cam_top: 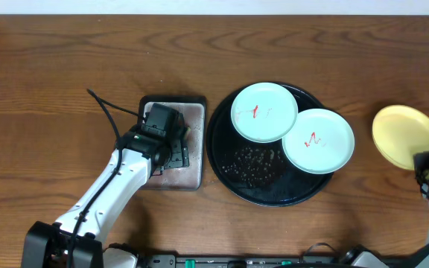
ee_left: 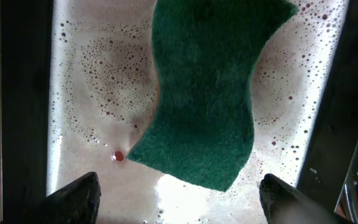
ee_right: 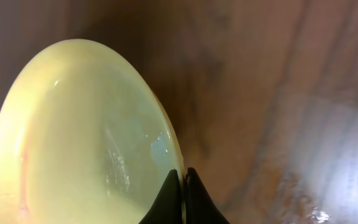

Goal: Clean dirty plates on tray and stack at the side
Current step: 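Carry the yellow plate right and set it on the table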

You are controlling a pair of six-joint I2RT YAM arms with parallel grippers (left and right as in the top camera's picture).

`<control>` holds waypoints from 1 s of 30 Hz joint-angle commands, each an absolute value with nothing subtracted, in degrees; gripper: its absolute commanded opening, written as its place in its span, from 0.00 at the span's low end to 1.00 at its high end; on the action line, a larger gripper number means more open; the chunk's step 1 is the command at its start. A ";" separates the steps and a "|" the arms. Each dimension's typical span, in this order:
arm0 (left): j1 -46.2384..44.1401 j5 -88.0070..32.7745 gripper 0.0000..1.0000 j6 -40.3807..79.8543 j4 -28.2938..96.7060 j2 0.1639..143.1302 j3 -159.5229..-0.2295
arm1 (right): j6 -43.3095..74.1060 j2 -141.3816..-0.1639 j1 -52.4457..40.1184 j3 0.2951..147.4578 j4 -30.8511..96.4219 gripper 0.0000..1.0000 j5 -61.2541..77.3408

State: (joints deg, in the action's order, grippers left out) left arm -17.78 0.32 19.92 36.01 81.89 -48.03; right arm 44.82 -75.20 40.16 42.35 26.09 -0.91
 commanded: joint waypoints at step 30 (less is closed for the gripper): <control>-17.69 0.43 0.82 20.69 36.23 82.02 -47.42 | 4.67 -83.37 20.25 41.76 17.89 0.51 18.31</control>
State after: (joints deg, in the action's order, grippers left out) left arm -17.78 0.34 19.92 36.01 81.89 -48.03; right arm 8.84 -83.02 22.59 41.93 17.32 24.71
